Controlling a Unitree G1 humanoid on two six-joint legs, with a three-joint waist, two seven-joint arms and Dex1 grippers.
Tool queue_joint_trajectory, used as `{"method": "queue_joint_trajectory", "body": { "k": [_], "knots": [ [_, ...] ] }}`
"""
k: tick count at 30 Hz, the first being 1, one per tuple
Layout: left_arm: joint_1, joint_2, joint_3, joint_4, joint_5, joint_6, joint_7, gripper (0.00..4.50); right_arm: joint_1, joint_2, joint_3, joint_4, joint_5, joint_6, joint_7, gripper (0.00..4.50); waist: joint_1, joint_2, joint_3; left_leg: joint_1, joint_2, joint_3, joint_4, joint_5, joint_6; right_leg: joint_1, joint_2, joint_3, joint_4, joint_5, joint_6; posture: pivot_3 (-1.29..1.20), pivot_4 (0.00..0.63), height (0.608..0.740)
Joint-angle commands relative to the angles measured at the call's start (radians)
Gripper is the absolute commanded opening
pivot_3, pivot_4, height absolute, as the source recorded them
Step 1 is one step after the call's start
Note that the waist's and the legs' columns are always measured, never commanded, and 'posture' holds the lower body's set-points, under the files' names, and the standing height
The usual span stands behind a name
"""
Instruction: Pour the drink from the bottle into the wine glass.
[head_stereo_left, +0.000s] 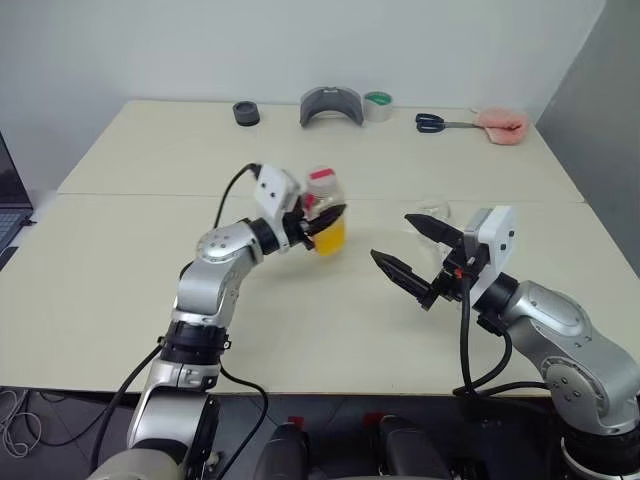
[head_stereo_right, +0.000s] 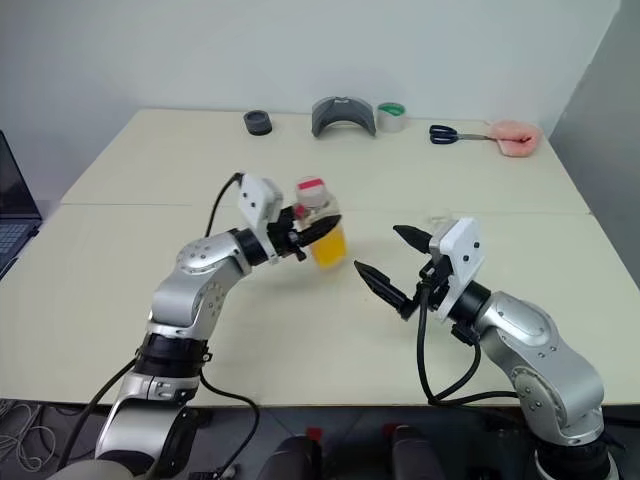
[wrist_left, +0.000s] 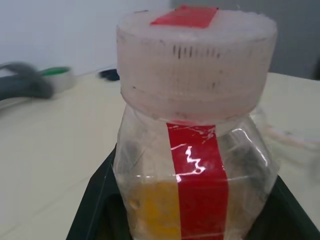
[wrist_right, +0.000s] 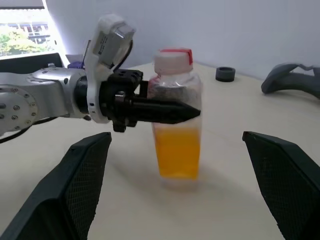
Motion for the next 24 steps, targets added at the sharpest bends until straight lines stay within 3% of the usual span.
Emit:
{"method": "queue_joint_trajectory", "body": {
  "k": [1, 9, 24],
  "knots": [
    [-0.065, -0.005, -0.036, 0.022, -0.045, -0.034, -0.144, 1.85, -0.067, 0.025, -0.024, -0.059, 0.043, 0.072, -0.095, 4.50, -0.005, 0.000, 0.000, 0.000, 0.000, 0.000, 0.000, 0.000, 0.000, 0.000, 0.000, 0.000, 0.000, 0.000, 0.000, 0.00, 0.150, 0.740],
    [-0.137, -0.025, -0.080, 0.116, -0.059, -0.056, -0.335, 1.85, -0.198, 0.052, 0.019, -0.036, 0.020, 0.135, -0.189, 4.50, -0.005, 0.001, 0.001, 0.000, 0.001, 0.000, 0.000, 0.000, 0.000, -0.001, 0.002, 0.001, 0.001, 0.000, 0.000, 0.00, 0.150, 0.740],
    [-0.114, -0.018, -0.075, 0.120, -0.055, -0.051, -0.412, 1.85, -0.278, 0.086, 0.135, 0.078, -0.091, 0.097, -0.174, 4.50, -0.003, 0.002, 0.001, -0.001, 0.001, 0.000, 0.000, 0.000, 0.000, -0.002, 0.002, 0.001, 0.001, 0.000, 0.000, 0.00, 0.150, 0.740]
  ]
}}
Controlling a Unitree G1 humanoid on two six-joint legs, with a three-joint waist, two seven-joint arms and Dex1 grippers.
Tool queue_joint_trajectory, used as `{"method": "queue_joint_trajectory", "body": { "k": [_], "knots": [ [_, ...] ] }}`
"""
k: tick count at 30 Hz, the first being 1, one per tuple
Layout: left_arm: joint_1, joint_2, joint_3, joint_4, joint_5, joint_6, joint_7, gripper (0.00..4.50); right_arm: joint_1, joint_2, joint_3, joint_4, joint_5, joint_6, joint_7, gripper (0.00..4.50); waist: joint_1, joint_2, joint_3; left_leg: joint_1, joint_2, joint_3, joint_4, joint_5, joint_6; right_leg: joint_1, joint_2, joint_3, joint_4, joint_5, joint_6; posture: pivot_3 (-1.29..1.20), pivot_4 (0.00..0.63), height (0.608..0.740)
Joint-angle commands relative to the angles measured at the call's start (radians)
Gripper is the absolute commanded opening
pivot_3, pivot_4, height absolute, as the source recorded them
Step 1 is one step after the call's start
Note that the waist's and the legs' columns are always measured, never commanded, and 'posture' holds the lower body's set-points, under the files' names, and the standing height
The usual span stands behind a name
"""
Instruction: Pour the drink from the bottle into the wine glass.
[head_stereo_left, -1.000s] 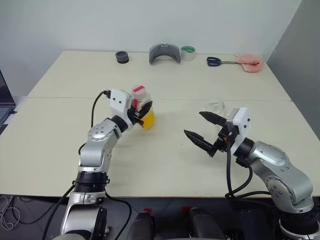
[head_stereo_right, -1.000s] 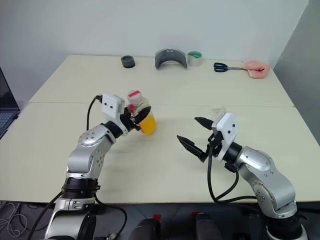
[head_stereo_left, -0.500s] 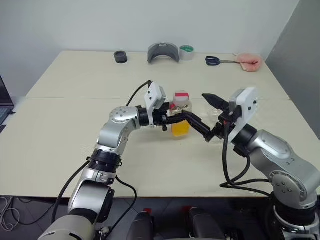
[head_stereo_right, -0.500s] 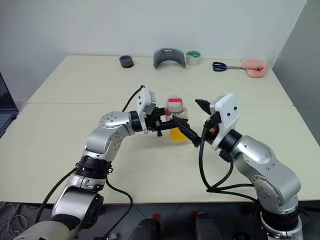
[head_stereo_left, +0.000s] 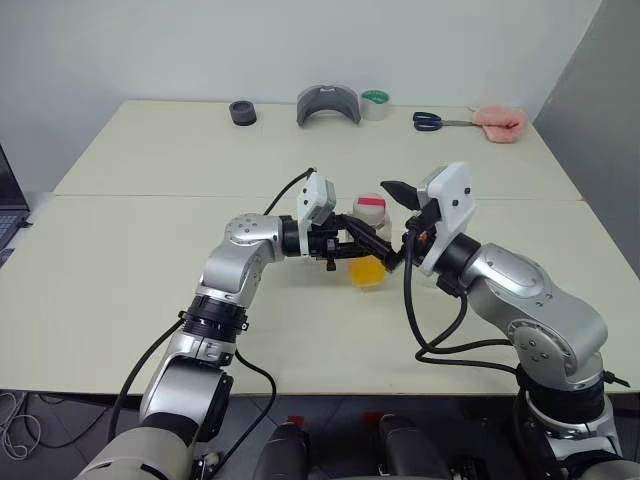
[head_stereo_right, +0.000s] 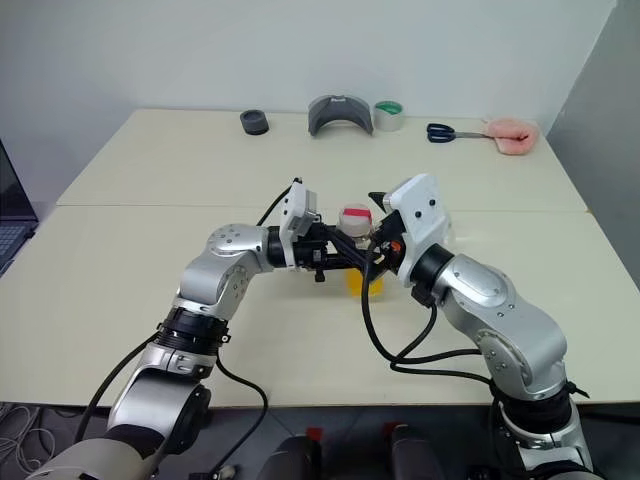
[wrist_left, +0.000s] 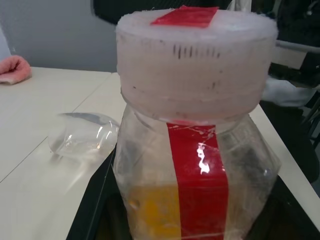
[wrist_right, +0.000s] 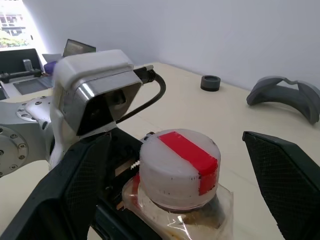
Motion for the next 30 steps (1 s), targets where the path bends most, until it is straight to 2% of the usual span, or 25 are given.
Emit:
{"method": "queue_joint_trajectory", "body": {
  "k": [1, 8, 11, 17, 25, 28, 30],
  "knots": [
    [-0.003, 0.007, 0.010, -0.026, -0.011, -0.030, -0.015, 1.85, -0.019, 0.008, -0.002, -0.009, -0.021, -0.037, 0.015, 4.50, 0.000, 0.000, 0.000, 0.000, 0.000, 0.000, 0.000, 0.000, 0.000, 0.000, 0.000, 0.000, 0.000, 0.000, 0.000, 0.00, 0.150, 0.740],
    [0.021, 0.018, 0.007, -0.033, -0.008, -0.038, -0.018, 1.85, -0.015, 0.016, 0.011, -0.005, -0.042, -0.068, 0.047, 4.50, 0.000, 0.000, 0.000, 0.000, 0.000, 0.000, 0.000, 0.000, 0.000, -0.001, 0.000, 0.000, 0.000, 0.000, 0.000, 0.00, 0.150, 0.740],
    [0.026, 0.020, 0.008, -0.044, -0.012, -0.031, -0.017, 1.85, -0.005, 0.012, 0.022, -0.006, -0.053, -0.069, 0.064, 3.88, 0.000, 0.000, 0.000, 0.000, 0.000, 0.000, 0.000, 0.000, 0.000, -0.001, 0.000, 0.000, 0.000, 0.000, 0.000, 0.00, 0.150, 0.740],
    [0.022, 0.022, 0.009, -0.070, -0.021, -0.012, -0.014, 1.85, 0.006, -0.010, 0.056, 0.002, -0.079, -0.061, 0.092, 1.87, 0.000, 0.000, 0.000, -0.001, 0.000, 0.000, 0.000, 0.000, 0.000, -0.001, 0.000, 0.000, 0.000, 0.000, 0.000, 0.00, 0.150, 0.740],
    [0.016, 0.037, 0.002, -0.113, -0.029, 0.015, -0.030, 1.84, 0.004, -0.016, 0.057, 0.029, -0.093, -0.110, 0.148, 1.83, -0.001, 0.000, 0.000, -0.001, 0.000, 0.000, 0.000, 0.000, 0.000, -0.001, 0.000, 0.000, 0.000, 0.000, 0.000, 0.00, 0.150, 0.740],
    [0.007, 0.052, -0.003, -0.123, -0.029, 0.020, -0.050, 1.84, -0.021, -0.077, 0.060, 0.075, -0.065, -0.190, 0.316, 1.83, 0.000, 0.000, 0.000, -0.001, 0.000, 0.000, 0.000, 0.000, 0.000, -0.001, 0.000, 0.000, 0.000, 0.000, 0.000, 0.00, 0.150, 0.740],
    [-0.002, 0.064, -0.009, -0.135, -0.034, 0.030, -0.073, 1.83, -0.071, -0.152, 0.074, 0.149, -0.050, -0.248, 0.498, 1.83, -0.001, 0.001, 0.002, -0.001, 0.000, 0.001, 0.000, 0.000, 0.000, -0.001, 0.000, 0.000, 0.000, 0.000, 0.000, 0.00, 0.150, 0.740]
  ]
}}
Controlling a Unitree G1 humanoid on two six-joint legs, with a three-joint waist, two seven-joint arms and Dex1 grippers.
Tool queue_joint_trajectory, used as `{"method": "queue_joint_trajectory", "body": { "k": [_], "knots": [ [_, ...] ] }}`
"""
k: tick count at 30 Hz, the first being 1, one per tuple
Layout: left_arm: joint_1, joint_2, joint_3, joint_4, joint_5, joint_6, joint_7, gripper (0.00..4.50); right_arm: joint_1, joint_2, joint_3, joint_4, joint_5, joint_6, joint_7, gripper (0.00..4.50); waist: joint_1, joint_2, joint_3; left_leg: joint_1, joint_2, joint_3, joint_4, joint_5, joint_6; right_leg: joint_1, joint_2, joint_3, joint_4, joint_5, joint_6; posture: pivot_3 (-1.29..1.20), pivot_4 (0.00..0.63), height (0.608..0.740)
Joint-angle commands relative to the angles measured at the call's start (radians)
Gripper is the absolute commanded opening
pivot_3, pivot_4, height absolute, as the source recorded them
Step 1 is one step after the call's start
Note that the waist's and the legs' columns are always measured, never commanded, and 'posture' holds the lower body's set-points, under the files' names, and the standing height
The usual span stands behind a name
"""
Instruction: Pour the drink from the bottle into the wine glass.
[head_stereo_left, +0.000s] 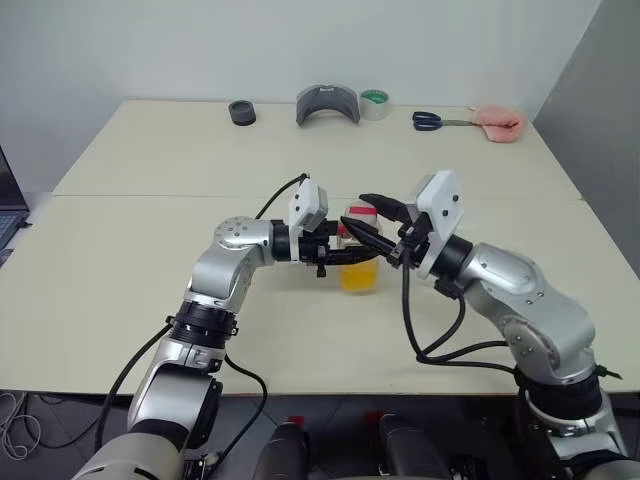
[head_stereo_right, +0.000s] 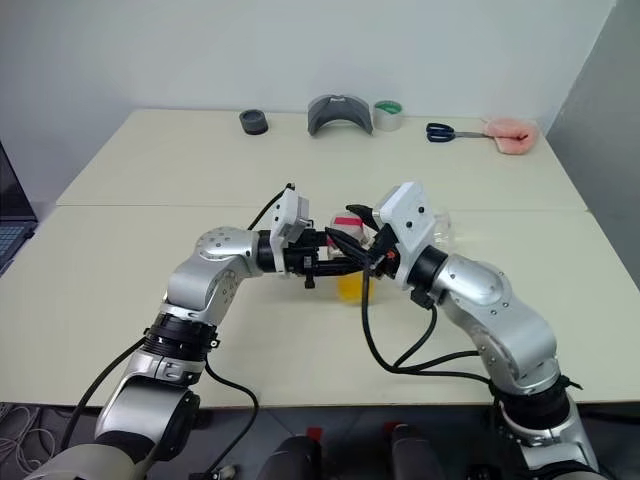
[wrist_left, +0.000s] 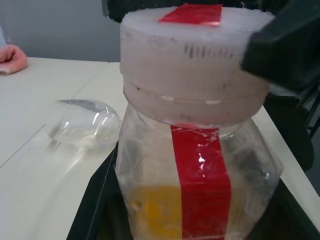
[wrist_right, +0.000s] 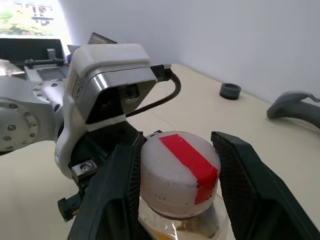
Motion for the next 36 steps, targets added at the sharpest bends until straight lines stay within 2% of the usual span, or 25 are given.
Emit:
{"method": "queue_joint_trajectory", "body": {
  "k": [1, 4, 7, 10, 12, 16, 19, 21, 24, 27, 29, 33, 36],
  "knots": [
    [-0.046, 0.017, -0.007, -0.077, -0.039, 0.010, -0.057, 1.83, -0.104, -0.126, 0.048, 0.126, 0.022, -0.115, 0.360, 1.83, -0.001, 0.000, 0.002, 0.000, 0.000, 0.001, 0.000, 0.000, 0.000, 0.000, 0.000, 0.000, 0.000, 0.000, 0.000, 0.00, 0.150, 0.740],
    [-0.056, 0.038, -0.022, -0.099, -0.043, 0.016, -0.105, 1.83, -0.230, -0.195, 0.101, 0.310, 0.004, -0.199, 0.610, 1.83, -0.005, 0.002, 0.006, 0.001, 0.000, 0.001, 0.000, 0.000, 0.000, 0.000, 0.000, 0.000, 0.000, 0.000, 0.000, 0.00, 0.150, 0.740],
    [-0.054, 0.042, -0.029, -0.107, -0.034, 0.003, -0.107, 1.83, -0.307, -0.189, 0.117, 0.437, -0.014, -0.232, 0.701, 1.83, -0.007, 0.002, 0.006, 0.001, 0.002, 0.000, 0.000, 0.000, 0.000, 0.000, 0.002, 0.000, 0.000, 0.000, -0.001, 0.00, 0.150, 0.740],
    [-0.045, 0.039, -0.021, -0.117, -0.034, 0.010, -0.080, 1.82, -0.318, -0.185, 0.094, 0.457, -0.016, -0.233, 0.707, 1.83, -0.006, 0.002, 0.007, -0.001, 0.001, 0.000, 0.000, 0.000, 0.000, -0.001, 0.001, -0.001, 0.000, 0.000, -0.001, 0.00, 0.150, 0.740],
    [-0.033, 0.039, -0.015, -0.123, -0.033, 0.014, -0.062, 1.82, -0.301, -0.187, 0.048, 0.437, -0.001, -0.215, 0.667, 2.58, -0.002, 0.003, 0.007, -0.002, 0.001, 0.000, 0.000, 0.000, 0.000, -0.002, 0.000, 0.000, 0.000, 0.000, -0.001, 0.00, 0.150, 0.740],
    [-0.012, 0.039, -0.004, -0.127, -0.034, 0.018, -0.030, 1.82, -0.236, -0.205, -0.091, 0.314, 0.058, -0.121, 0.531, 3.80, 0.003, 0.004, 0.008, -0.003, 0.001, 0.000, 0.001, 0.000, 0.000, -0.003, -0.003, 0.000, 0.001, 0.000, -0.001, 0.00, 0.150, 0.740],
    [-0.010, 0.031, -0.005, -0.117, -0.023, 0.002, -0.006, 1.82, -0.174, -0.180, -0.209, 0.200, 0.153, 0.005, 0.384, 3.83, 0.004, 0.003, 0.009, -0.004, 0.001, -0.001, 0.001, 0.000, 0.000, -0.003, -0.004, -0.001, 0.001, 0.000, -0.001, 0.00, 0.150, 0.740],
    [-0.013, 0.021, -0.006, -0.103, -0.016, -0.008, 0.006, 1.81, -0.078, -0.164, -0.264, 0.072, 0.174, 0.043, 0.287, 3.83, 0.005, 0.003, 0.009, -0.004, 0.000, -0.001, 0.001, 0.000, 0.000, -0.003, -0.004, -0.001, 0.001, 0.000, -0.001, 0.00, 0.150, 0.740],
    [-0.025, 0.009, -0.010, -0.078, -0.008, -0.017, 0.023, 1.81, 0.027, -0.087, -0.290, -0.118, 0.207, 0.110, 0.096, 3.83, 0.005, 0.003, 0.009, -0.004, -0.001, -0.001, 0.001, 0.000, 0.000, -0.003, -0.003, -0.001, 0.001, 0.000, -0.001, 0.00, 0.150, 0.740],
    [-0.045, -0.001, -0.011, -0.051, 0.000, -0.014, 0.030, 1.81, 0.053, 0.022, -0.224, -0.219, 0.160, 0.143, -0.087, 3.83, -0.004, 0.004, 0.009, -0.003, 0.000, 0.000, 0.001, 0.000, 0.000, -0.003, -0.002, 0.000, 0.002, 0.000, -0.001, 0.00, 0.150, 0.740],
    [-0.057, -0.006, -0.013, -0.036, 0.004, -0.016, 0.031, 1.81, 0.057, 0.051, -0.150, -0.242, 0.066, 0.137, -0.175, 3.83, -0.006, 0.004, 0.009, -0.002, 0.001, 0.001, 0.001, 0.000, 0.000, -0.003, 0.000, 0.001, 0.002, 0.000, 0.000, 0.00, 0.150, 0.740],
    [-0.076, -0.018, -0.022, -0.016, 0.014, -0.015, 0.033, 1.81, 0.041, 0.103, -0.044, -0.241, -0.054, 0.142, -0.300, 3.83, -0.006, 0.004, 0.009, -0.002, 0.001, 0.000, 0.001, 0.001, -0.001, -0.003, 0.001, 0.001, 0.002, 0.000, 0.000, 0.00, 0.150, 0.740],
    [-0.088, -0.025, -0.023, -0.007, 0.017, -0.013, 0.035, 1.81, 0.046, 0.119, -0.023, -0.246, -0.078, 0.163, -0.328, 3.83, -0.004, 0.004, 0.009, -0.003, 0.001, 0.000, 0.000, 0.001, -0.001, -0.004, 0.000, 0.001, 0.002, 0.000, -0.001, 0.00, 0.150, 0.740]
  ]
}}
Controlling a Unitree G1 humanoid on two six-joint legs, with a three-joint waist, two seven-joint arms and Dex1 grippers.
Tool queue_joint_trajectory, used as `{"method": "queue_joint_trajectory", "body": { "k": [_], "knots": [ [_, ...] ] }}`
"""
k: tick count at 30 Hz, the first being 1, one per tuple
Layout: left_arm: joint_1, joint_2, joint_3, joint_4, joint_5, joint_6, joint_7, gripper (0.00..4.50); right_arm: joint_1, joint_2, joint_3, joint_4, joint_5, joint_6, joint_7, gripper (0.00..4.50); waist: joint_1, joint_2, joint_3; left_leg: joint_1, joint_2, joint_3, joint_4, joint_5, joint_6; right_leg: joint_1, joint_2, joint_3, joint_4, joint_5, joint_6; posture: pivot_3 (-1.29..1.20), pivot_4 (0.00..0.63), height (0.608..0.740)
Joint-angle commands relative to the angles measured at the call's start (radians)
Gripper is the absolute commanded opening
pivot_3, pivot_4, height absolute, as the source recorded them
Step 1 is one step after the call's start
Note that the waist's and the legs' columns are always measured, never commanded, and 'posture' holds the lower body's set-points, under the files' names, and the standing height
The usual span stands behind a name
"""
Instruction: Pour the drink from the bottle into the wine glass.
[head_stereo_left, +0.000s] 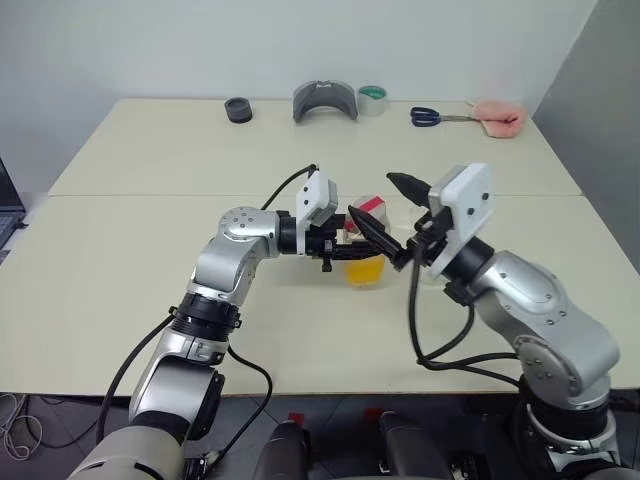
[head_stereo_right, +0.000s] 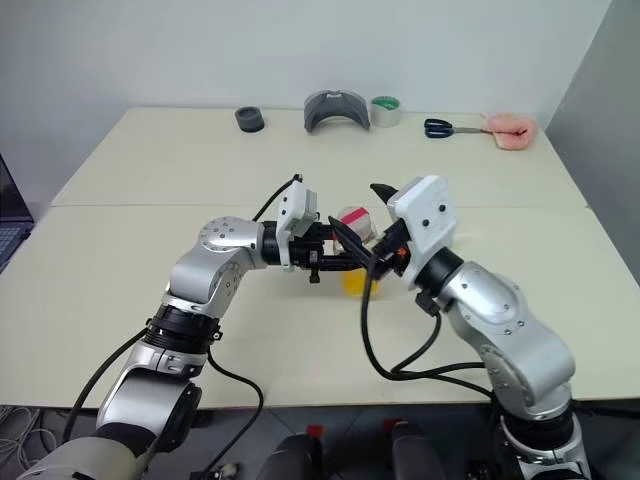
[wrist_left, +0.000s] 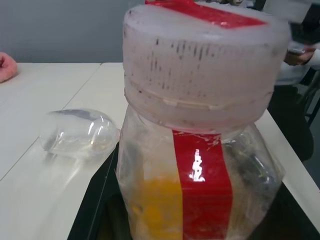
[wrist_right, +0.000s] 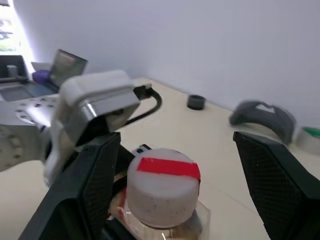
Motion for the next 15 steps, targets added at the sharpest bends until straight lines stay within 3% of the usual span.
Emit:
{"method": "queue_joint_trajectory", "body": {
  "k": [1, 15],
  "knots": [
    [-0.042, -0.010, -0.001, -0.010, -0.002, -0.012, 0.004, 1.81, -0.005, 0.010, 0.014, -0.037, -0.033, 0.014, -0.038, 3.83, 0.003, 0.000, 0.000, 0.000, 0.000, 0.000, 0.000, 0.000, 0.000, 0.000, 0.000, 0.000, 0.000, 0.000, 0.000, 0.00, 0.150, 0.740],
    [-0.043, -0.014, 0.004, -0.010, 0.014, -0.011, 0.007, 1.81, -0.009, 0.092, 0.037, -0.033, -0.084, 0.040, -0.088, 3.83, 0.004, 0.000, 0.000, -0.001, 0.000, 0.000, 0.000, 0.000, 0.000, -0.001, 0.000, 0.000, 0.000, 0.000, 0.000, 0.00, 0.150, 0.740]
  ]
}}
